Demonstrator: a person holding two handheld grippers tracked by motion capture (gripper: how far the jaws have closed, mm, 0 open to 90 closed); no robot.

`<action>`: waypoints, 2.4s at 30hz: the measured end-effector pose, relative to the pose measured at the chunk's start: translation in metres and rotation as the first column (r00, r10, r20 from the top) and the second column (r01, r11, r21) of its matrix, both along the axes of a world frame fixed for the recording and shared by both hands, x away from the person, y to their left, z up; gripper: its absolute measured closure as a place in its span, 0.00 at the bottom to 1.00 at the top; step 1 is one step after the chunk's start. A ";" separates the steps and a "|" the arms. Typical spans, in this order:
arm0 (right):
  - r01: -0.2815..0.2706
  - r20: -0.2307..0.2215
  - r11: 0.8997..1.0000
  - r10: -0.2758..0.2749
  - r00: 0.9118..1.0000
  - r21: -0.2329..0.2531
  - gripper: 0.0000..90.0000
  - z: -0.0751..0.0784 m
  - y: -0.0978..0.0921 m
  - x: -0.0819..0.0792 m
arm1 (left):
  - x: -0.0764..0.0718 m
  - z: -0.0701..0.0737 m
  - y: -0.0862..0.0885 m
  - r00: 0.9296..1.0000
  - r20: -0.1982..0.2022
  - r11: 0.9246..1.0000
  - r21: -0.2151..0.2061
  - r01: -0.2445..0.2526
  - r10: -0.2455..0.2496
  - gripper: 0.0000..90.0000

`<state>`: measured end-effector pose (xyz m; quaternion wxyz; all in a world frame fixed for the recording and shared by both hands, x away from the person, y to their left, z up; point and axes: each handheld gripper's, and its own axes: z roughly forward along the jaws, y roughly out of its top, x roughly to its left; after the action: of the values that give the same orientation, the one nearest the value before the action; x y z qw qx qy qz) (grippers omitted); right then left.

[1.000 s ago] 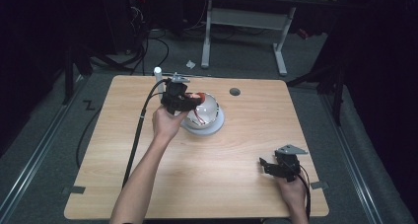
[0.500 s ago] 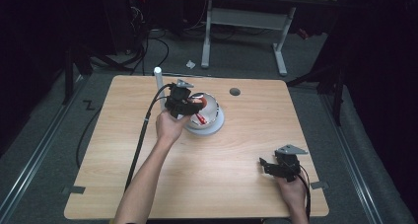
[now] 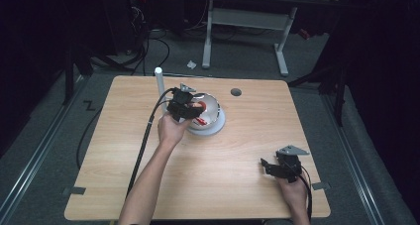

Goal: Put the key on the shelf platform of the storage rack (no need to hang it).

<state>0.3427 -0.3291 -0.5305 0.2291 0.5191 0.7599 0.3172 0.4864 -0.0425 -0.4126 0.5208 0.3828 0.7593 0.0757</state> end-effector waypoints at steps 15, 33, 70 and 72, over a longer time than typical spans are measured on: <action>0.000 -0.001 1.000 0.000 1.000 0.001 0.32 0.000 0.000 0.000 | 0.009 -0.025 -0.005 0.999 -0.036 0.997 0.080 -0.008 0.011 0.62; -0.001 -0.001 1.000 0.001 1.000 0.002 0.32 0.000 0.000 0.000 | 0.014 -0.039 -0.015 0.997 -0.073 0.995 0.103 -0.013 0.021 0.59; 0.001 -0.001 1.000 -0.001 1.000 0.000 0.32 0.000 0.000 0.000 | -0.019 0.007 0.020 0.999 0.041 1.000 0.017 -0.016 0.015 0.45; 0.000 0.000 1.000 0.000 1.000 0.000 0.32 0.000 0.000 0.000 | -0.021 0.009 0.022 0.999 0.043 1.000 0.018 -0.019 0.019 0.45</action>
<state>0.3427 -0.3291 -0.5305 0.2290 0.5192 0.7598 0.3172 0.4655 -0.0203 -0.4039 0.5326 0.3787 0.7509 0.0959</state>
